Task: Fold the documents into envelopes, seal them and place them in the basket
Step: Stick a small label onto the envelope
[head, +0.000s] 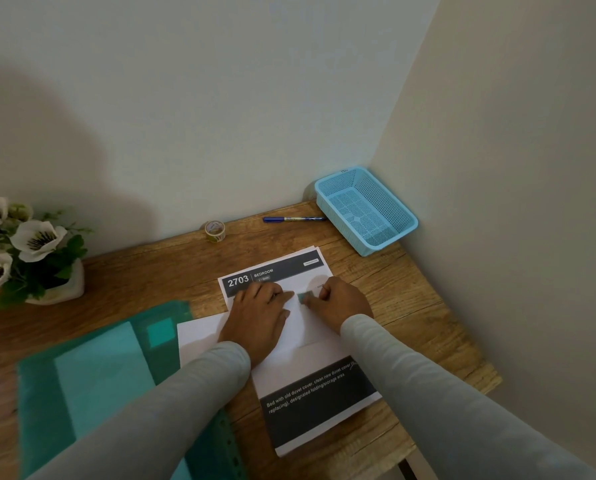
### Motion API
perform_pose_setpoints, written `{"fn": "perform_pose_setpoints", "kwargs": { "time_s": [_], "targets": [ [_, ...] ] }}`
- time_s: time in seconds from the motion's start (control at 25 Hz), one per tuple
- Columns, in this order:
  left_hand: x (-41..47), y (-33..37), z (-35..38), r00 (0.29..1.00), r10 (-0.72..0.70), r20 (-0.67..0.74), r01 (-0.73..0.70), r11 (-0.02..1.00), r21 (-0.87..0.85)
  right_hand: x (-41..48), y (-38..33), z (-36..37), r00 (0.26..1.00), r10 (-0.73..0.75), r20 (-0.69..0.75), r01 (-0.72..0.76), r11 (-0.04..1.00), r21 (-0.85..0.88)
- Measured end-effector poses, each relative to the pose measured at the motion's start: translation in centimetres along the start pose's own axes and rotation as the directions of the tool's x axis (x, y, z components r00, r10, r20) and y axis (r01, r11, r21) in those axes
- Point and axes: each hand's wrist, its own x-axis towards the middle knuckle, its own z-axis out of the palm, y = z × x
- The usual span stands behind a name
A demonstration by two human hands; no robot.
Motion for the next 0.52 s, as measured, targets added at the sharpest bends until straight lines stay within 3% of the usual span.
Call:
{"fn": "perform_pose_setpoints", "kwargs": {
  "time_s": [0.12,0.32,0.52],
  "targets": [
    [0.0,0.0,0.0,1.000,0.006,-0.016,-0.006,1.000,-0.005,0.1,-1.3,0.4,0.997,0.071,-0.040,-0.074,0.995,-0.062],
    [0.0,-0.2,0.3,1.000,0.008,-0.022,-0.008,1.000,0.005,-0.2,-0.4,0.1,1.000,0.005,0.024,-0.005,1.000,-0.024],
    [0.0,-0.2,0.4,0.999,0.024,-0.044,-0.023,0.999,0.021,0.2,-0.9,0.4,0.998,0.063,-0.018,-0.064,0.996,-0.067]
  ]
}}
